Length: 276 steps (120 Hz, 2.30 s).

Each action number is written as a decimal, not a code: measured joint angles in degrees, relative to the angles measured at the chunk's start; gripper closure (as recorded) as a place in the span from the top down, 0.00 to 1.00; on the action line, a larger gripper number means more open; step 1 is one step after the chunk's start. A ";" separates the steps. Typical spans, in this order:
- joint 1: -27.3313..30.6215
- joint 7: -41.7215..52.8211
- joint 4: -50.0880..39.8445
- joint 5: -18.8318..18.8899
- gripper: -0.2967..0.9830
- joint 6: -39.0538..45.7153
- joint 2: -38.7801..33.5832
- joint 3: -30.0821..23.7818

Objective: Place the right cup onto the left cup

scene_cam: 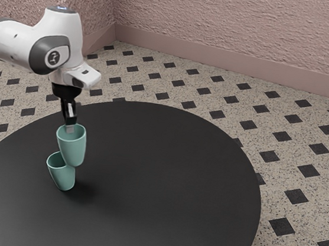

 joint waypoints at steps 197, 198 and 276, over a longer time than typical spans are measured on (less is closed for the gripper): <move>2.56 0.16 2.70 5.53 0.15 -3.29 3.66 0.61; 2.59 0.16 2.72 5.55 0.15 -3.28 3.68 0.61; 2.44 0.13 4.48 5.66 0.17 -2.23 9.16 0.61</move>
